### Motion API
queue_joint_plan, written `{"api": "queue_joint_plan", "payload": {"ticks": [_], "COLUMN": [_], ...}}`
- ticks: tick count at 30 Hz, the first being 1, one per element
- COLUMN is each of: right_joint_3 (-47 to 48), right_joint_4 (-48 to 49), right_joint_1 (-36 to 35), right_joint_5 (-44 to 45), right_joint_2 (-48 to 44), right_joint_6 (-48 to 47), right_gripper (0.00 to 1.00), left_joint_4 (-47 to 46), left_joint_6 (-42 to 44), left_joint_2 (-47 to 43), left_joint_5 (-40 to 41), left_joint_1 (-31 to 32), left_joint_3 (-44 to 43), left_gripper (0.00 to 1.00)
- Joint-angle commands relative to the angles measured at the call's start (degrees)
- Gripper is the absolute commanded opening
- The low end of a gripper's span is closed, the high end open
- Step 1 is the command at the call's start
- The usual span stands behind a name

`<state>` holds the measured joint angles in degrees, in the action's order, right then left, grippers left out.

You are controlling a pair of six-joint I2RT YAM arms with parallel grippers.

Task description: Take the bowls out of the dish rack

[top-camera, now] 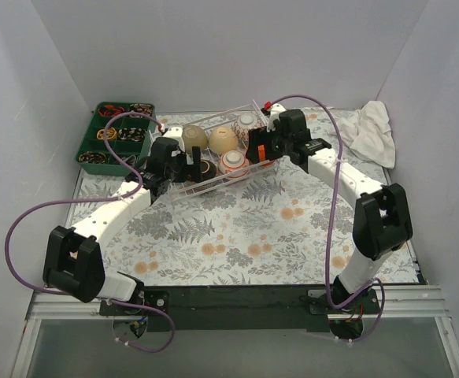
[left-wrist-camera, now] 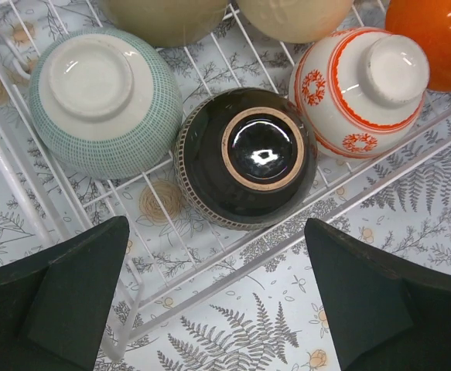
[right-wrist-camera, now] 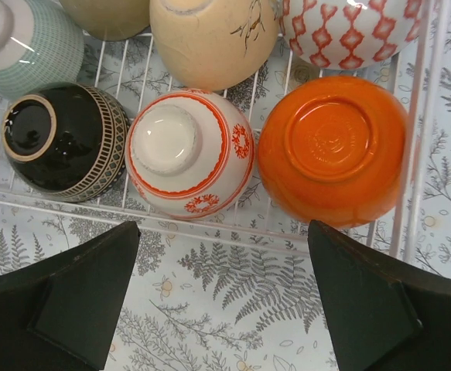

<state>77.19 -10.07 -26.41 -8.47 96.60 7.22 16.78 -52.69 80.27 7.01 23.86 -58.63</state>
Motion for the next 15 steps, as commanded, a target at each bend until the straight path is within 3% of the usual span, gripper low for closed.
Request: {"api": "queue_joint_plan", "payload": {"ticks": [1,5,15], "right_joint_3": [4.28,4.90,-3.26], "right_joint_4": [1.54,1.54,-1.44], "right_joint_1": [-0.48,-0.57,-0.74], "right_joint_5": [-3.04,-4.36,-4.19], "right_joint_2": [4.47,8.34,6.85], "right_joint_6": [2.35,4.72,8.51], "right_gripper": [0.98,0.97,0.97], "left_joint_4": [-3.86,-3.86,-4.03], "left_joint_6": [0.83,1.09,1.09], "left_joint_2": [-4.77,-4.51,-4.16], "left_joint_5": [1.08,1.87,0.73], "left_joint_1": [0.05,-0.04,-0.04], "left_joint_3": [1.76,1.94,2.29], "left_gripper": [0.98,0.98,0.98]}}
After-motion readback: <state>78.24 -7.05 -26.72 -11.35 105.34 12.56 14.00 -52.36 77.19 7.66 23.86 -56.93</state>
